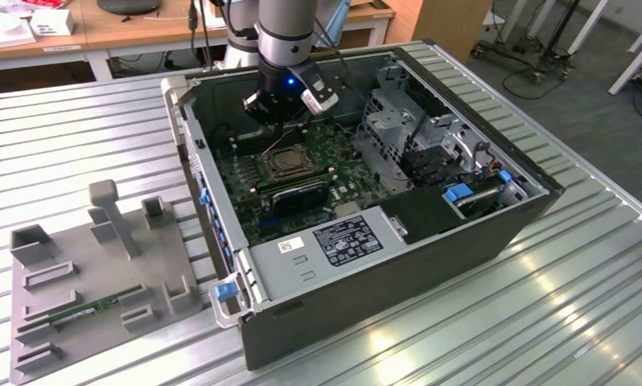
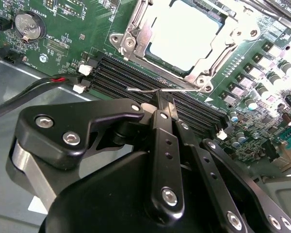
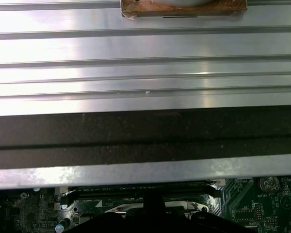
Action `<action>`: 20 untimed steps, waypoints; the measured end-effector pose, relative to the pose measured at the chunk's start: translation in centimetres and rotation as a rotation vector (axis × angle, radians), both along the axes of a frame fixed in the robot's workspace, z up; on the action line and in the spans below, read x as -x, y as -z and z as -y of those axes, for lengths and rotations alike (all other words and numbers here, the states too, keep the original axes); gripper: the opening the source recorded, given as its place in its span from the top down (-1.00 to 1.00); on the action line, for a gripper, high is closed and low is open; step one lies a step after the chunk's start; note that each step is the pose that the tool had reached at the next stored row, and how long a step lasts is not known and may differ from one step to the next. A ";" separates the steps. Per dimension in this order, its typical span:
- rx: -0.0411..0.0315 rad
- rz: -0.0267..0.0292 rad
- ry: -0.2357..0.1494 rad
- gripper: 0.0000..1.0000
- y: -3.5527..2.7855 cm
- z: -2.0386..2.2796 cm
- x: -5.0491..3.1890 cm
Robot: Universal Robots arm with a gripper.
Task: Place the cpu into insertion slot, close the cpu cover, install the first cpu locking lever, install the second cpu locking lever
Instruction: 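Install the first cpu locking lever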
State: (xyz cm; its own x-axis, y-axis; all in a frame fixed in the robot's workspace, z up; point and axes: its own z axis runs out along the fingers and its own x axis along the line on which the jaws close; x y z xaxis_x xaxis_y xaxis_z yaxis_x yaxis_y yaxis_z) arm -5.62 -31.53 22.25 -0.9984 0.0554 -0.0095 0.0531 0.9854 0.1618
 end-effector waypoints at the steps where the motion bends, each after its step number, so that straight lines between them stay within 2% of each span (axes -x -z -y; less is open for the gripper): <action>1: 0.0000 0.0000 0.000 0.79 0.00 0.00 0.00; 13: 0.0000 0.0001 0.000 0.79 0.17 0.00 -0.05; 20: -0.0001 0.0001 0.000 0.79 0.50 0.00 -0.06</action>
